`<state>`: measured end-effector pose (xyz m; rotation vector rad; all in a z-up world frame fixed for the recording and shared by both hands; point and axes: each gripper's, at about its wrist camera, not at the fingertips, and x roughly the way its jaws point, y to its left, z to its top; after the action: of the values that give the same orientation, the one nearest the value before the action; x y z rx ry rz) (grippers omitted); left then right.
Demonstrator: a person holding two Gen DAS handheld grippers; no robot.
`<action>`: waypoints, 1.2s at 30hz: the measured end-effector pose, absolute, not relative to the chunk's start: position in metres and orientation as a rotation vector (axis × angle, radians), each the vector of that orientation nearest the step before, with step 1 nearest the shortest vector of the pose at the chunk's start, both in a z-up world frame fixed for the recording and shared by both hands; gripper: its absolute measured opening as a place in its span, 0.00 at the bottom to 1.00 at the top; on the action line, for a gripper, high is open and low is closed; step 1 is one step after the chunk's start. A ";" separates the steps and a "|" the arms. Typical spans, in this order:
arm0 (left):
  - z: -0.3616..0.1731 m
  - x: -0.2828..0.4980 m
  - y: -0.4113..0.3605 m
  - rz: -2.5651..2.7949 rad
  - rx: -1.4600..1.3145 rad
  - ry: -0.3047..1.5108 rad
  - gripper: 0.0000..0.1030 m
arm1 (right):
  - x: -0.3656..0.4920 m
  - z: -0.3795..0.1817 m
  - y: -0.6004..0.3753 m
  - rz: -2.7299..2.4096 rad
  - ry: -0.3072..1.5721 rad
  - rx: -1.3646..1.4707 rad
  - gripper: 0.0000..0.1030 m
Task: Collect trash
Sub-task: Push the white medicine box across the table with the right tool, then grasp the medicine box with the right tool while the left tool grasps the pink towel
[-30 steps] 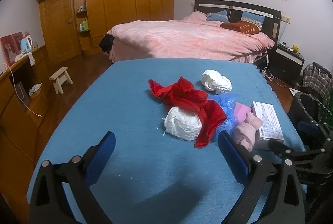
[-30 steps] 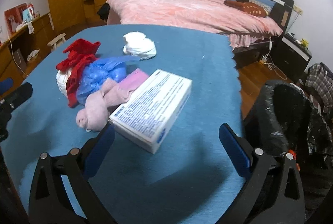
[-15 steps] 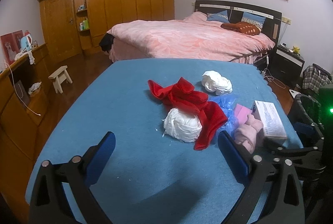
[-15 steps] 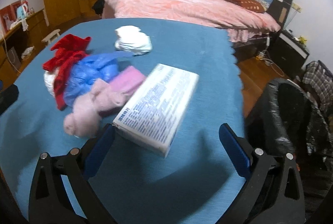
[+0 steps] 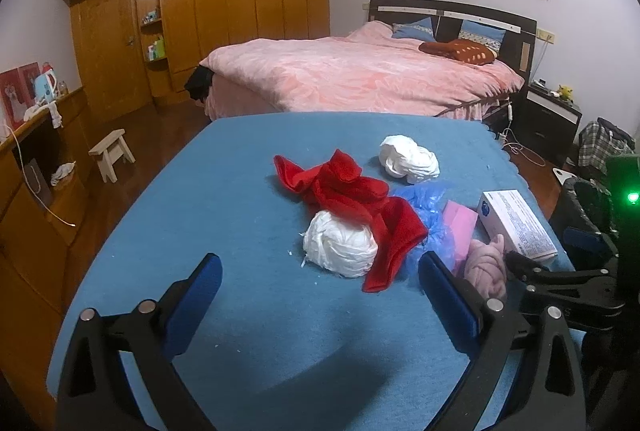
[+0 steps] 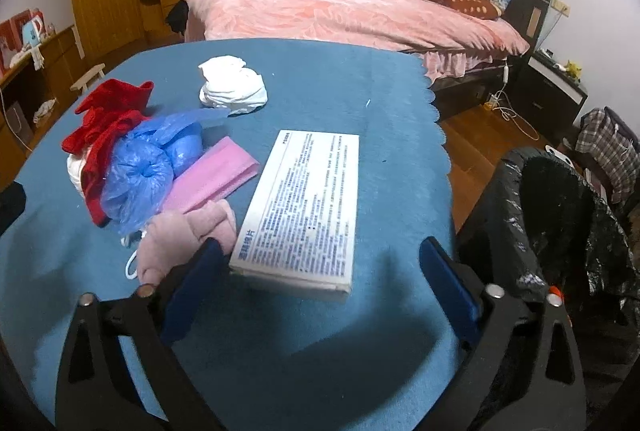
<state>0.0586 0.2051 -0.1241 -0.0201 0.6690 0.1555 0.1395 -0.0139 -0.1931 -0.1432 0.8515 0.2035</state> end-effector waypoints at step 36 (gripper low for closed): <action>-0.122 0.079 0.141 0.011 -0.017 0.661 0.89 | 0.143 -0.161 -0.066 0.226 0.843 -0.015 0.53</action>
<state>0.0786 0.1406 -0.1218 -0.0174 0.6614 0.0114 0.1430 -0.0655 -0.1615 -0.0152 0.8430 0.2259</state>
